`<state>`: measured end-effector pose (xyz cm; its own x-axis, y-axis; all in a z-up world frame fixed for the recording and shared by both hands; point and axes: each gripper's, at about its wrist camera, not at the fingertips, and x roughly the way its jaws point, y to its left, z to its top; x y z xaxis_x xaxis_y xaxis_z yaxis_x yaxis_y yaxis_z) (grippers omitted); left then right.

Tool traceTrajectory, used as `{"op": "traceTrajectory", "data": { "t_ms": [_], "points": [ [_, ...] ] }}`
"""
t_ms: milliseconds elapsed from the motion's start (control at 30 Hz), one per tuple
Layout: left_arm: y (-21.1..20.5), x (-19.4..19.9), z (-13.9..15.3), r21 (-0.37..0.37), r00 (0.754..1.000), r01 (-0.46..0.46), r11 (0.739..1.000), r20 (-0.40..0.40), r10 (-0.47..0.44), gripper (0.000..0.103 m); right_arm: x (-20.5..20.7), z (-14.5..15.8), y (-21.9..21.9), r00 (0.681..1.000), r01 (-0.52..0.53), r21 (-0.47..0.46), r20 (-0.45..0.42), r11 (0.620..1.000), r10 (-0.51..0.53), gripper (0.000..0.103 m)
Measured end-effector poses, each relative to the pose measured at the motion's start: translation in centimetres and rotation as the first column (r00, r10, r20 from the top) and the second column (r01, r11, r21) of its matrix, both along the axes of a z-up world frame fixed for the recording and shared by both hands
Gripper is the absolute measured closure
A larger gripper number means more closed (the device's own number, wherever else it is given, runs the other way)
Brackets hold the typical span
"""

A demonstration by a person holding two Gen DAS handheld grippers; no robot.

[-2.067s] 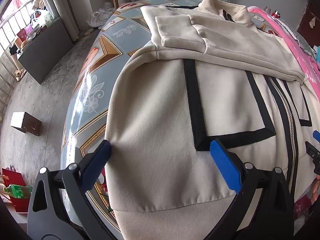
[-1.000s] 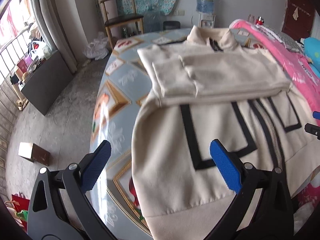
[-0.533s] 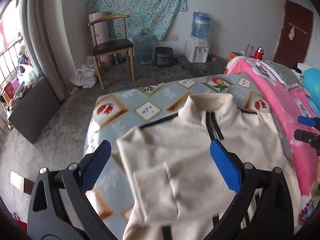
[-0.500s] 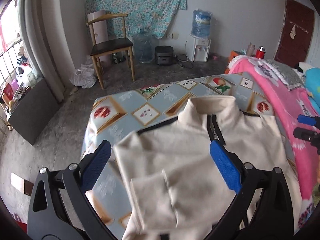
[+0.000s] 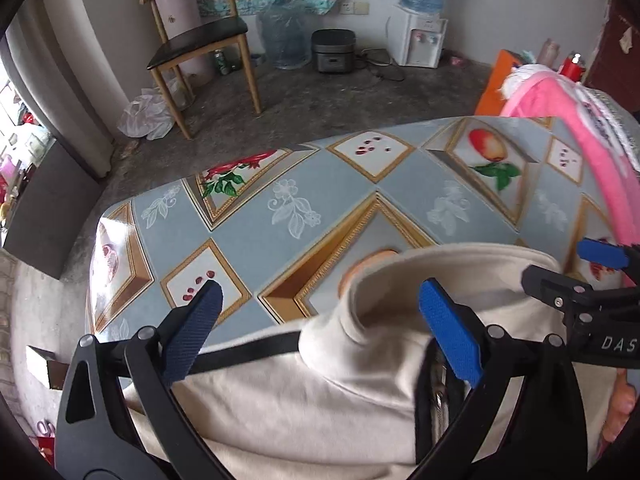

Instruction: Fold large clothes

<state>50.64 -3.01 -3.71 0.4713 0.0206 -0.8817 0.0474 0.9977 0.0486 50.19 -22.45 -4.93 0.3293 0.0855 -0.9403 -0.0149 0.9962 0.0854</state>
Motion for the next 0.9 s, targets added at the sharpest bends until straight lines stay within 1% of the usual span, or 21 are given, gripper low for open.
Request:
{"op": "traceTrajectory", "data": {
  "t_ms": [67, 133, 167, 267, 367, 400, 433, 467, 533, 567, 600, 633, 700, 733, 800, 833, 900],
  "points": [
    [0.5, 0.2, -0.7, 0.007, 0.999, -0.02, 1.0, -0.037, 0.02, 0.021, -0.3, -0.6, -0.3, 1.0, -0.006, 0.0, -0.019, 1.0, 0.006, 0.013],
    [0.8, 0.0, -1.5, 0.002, 0.996, -0.002, 1.0, -0.088, 0.003, 0.027, -0.9, -0.6, -0.2, 0.999, -0.028, 0.005, -0.032, 1.0, 0.028, 0.018],
    [1.1, -0.2, -1.6, 0.002, 0.995, 0.006, 1.0, -0.1, -0.006, 0.027, -1.6, -0.5, -0.1, 0.998, -0.046, 0.005, -0.037, 0.999, 0.046, 0.019],
    [1.6, -1.8, -1.5, -0.015, 0.992, 0.049, 0.999, -0.119, -0.051, 0.027, -3.1, -0.1, 0.0, 0.994, -0.095, 0.011, -0.054, 0.995, 0.096, 0.026],
    [2.0, -3.4, -1.4, -0.034, 0.986, 0.084, 0.996, -0.142, -0.088, 0.027, -4.5, -0.3, 0.0, 0.989, -0.129, -0.008, -0.07, 0.992, 0.128, 0.032],
    [1.9, -4.0, -1.4, -0.037, 0.984, 0.094, 0.995, -0.148, -0.099, 0.027, -4.7, -0.4, 0.0, 0.989, -0.131, -0.01, -0.076, 0.991, 0.13, 0.036],
    [1.9, -4.5, -1.5, -0.034, 0.982, 0.104, 0.994, -0.153, -0.108, 0.027, -5.1, -0.6, -0.1, 0.988, -0.132, -0.009, -0.084, 0.991, 0.131, 0.044],
    [1.8, -5.0, -1.7, -0.026, 0.98, 0.117, 0.993, -0.159, -0.12, 0.027, -5.5, -0.7, -0.2, 0.987, -0.133, -0.004, -0.09, 0.991, 0.132, 0.048],
    [1.4, -6.1, -2.3, 0.005, 0.973, 0.146, 0.989, -0.183, -0.143, 0.027, -6.4, -0.7, -0.1, 0.986, -0.141, -0.007, -0.092, 0.99, 0.14, 0.063],
    [1.2, -6.4, -2.7, 0.024, 0.969, 0.157, 0.987, -0.196, -0.149, 0.027, -6.8, -0.4, 0.1, 0.985, -0.151, -0.022, -0.085, 0.988, 0.149, 0.068],
    [1.0, -6.9, -3.2, 0.051, 0.966, 0.17, 0.984, -0.209, -0.156, 0.027, -7.1, -0.1, 0.2, 0.984, -0.159, -0.019, -0.082, 0.987, 0.157, 0.079],
    [1.1, -7.4, -3.4, 0.068, 0.966, 0.175, 0.982, -0.207, -0.157, 0.027, -7.6, 0.3, 0.4, 0.983, -0.169, -0.012, -0.08, 0.986, 0.167, 0.088],
    [1.2, -8.4, -3.0, 0.076, 0.968, 0.187, 0.979, -0.183, -0.171, 0.027, -8.6, 1.9, 1.1, 0.979, -0.199, -0.023, -0.053, 0.98, 0.198, 0.09],
    [1.3, -8.9, -2.6, 0.084, 0.969, 0.196, 0.977, -0.17, -0.18, 0.03, -9.1, 2.7, 1.4, 0.975, -0.219, -0.034, -0.039, 0.975, 0.218, 0.092],
    [1.5, -9.6, -1.8, 0.095, 0.97, 0.211, 0.973, -0.144, -0.197, 0.031, -10.0, 4.1, 2.0, 0.968, -0.252, -0.044, -0.021, 0.967, 0.251, 0.092],
    [1.7, -10.0, -1.3, 0.087, 0.97, 0.216, 0.973, -0.13, -0.204, 0.031, -10.5, 4.5, 2.2, 0.964, -0.266, -0.049, -0.019, 0.963, 0.266, 0.092],
    [2.3, -10.7, 0.0, 0.03, 0.969, 0.23, 0.973, -0.1, -0.226, 0.03, -10.9, 4.7, 2.6, 0.959, -0.284, -0.057, -0.024, 0.957, 0.283, 0.092]
  ]
}}
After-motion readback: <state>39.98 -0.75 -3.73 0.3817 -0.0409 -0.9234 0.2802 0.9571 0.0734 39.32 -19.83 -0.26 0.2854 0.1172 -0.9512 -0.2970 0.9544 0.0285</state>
